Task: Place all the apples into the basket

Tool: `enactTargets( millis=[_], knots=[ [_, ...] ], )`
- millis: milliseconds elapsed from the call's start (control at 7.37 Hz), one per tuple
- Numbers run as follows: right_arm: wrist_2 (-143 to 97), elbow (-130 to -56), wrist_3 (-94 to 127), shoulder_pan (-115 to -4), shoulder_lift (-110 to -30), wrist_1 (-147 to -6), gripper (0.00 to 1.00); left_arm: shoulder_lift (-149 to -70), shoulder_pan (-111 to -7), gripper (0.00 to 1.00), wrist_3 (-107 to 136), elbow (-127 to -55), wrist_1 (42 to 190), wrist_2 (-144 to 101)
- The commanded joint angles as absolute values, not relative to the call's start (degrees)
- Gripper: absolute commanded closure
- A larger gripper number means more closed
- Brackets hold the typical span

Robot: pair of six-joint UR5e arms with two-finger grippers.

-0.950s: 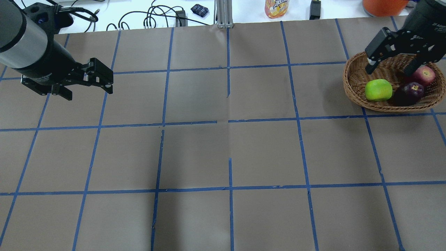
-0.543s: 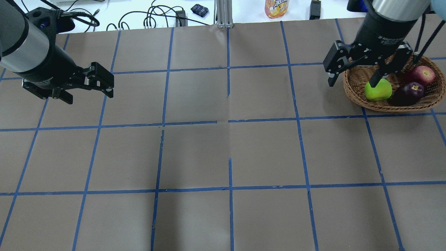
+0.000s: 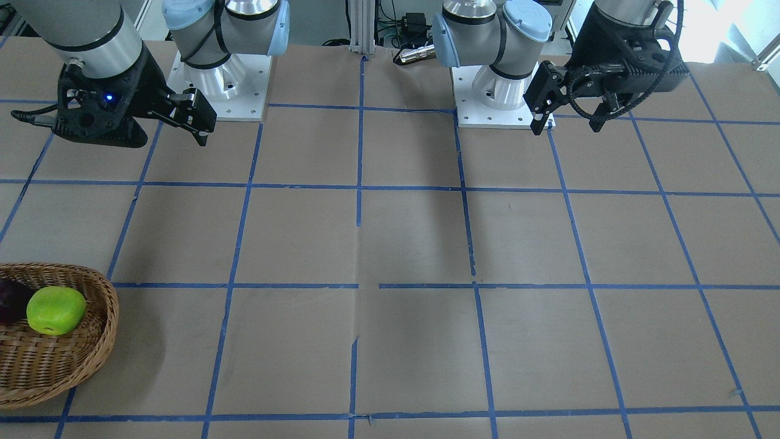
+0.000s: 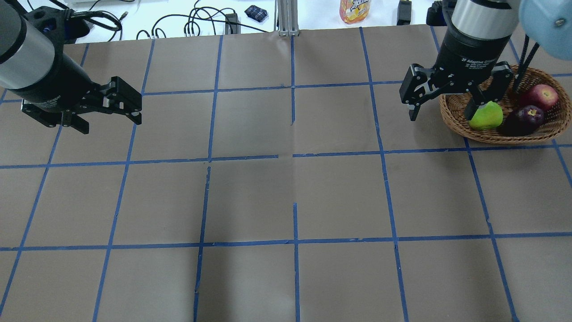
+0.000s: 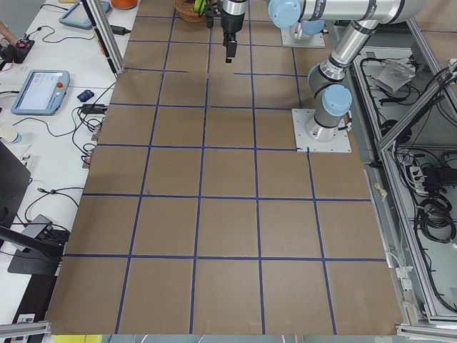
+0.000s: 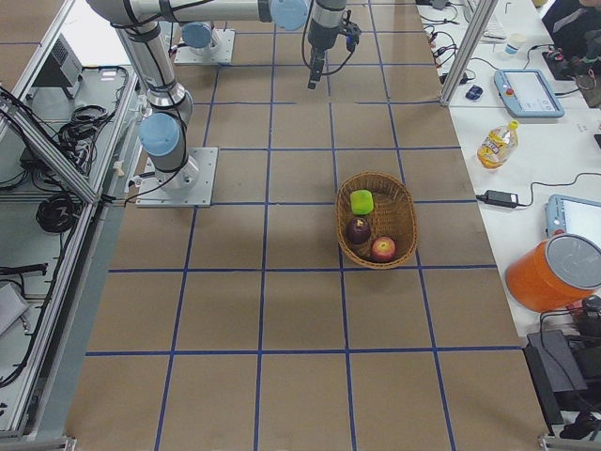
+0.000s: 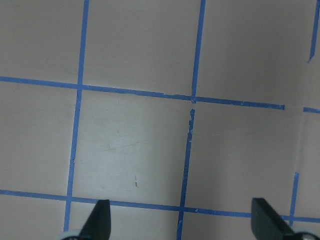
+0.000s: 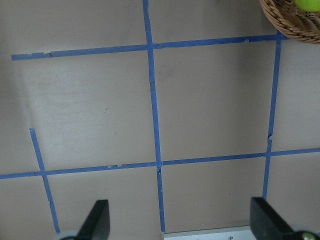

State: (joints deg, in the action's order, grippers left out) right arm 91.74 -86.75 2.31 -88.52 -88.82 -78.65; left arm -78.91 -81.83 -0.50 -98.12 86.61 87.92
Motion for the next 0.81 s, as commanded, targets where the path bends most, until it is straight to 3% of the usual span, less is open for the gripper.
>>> enactTargets(
  millis=[0, 678],
  knots=[
    [91.7, -86.7, 2.5, -88.6, -89.9, -78.8, 0.0, -78.7, -81.1, 0.0, -0.8, -97.6, 86.7, 88.1],
    [91.5, -86.8, 2.0, -88.6, -89.9, -78.9, 0.0, -81.8, -84.9, 0.0, -0.9, -95.2, 88.6, 88.2]
  ],
)
